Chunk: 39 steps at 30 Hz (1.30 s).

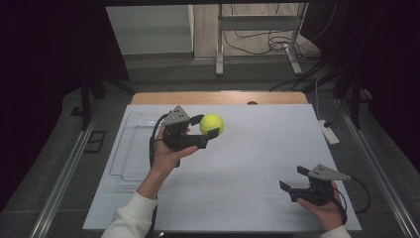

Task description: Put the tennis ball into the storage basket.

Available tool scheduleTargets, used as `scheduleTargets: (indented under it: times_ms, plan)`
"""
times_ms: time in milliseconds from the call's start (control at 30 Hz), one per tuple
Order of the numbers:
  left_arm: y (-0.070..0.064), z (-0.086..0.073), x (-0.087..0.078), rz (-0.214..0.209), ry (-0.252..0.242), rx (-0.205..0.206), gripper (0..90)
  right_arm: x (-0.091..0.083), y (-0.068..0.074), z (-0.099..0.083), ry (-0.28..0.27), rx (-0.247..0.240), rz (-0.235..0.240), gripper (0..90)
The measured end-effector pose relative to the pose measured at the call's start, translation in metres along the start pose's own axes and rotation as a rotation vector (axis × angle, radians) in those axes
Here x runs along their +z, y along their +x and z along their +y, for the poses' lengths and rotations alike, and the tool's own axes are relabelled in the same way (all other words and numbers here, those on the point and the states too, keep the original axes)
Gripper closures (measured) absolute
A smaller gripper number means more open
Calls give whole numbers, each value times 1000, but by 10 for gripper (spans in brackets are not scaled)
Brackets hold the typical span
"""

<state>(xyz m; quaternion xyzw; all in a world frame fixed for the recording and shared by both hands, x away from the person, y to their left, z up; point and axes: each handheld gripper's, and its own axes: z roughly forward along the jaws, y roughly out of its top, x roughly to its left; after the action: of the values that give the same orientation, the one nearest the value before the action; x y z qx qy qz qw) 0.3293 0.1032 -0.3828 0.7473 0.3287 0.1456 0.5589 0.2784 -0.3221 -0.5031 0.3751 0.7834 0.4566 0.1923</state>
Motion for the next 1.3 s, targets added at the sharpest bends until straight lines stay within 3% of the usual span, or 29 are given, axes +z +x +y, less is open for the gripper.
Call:
scheduleTargets:
  times_ms: [1300]
  plan:
    - [23, 5, -27, 90, -54, -28, 273, 0, 0, 0, 2, -2, -6, 107]
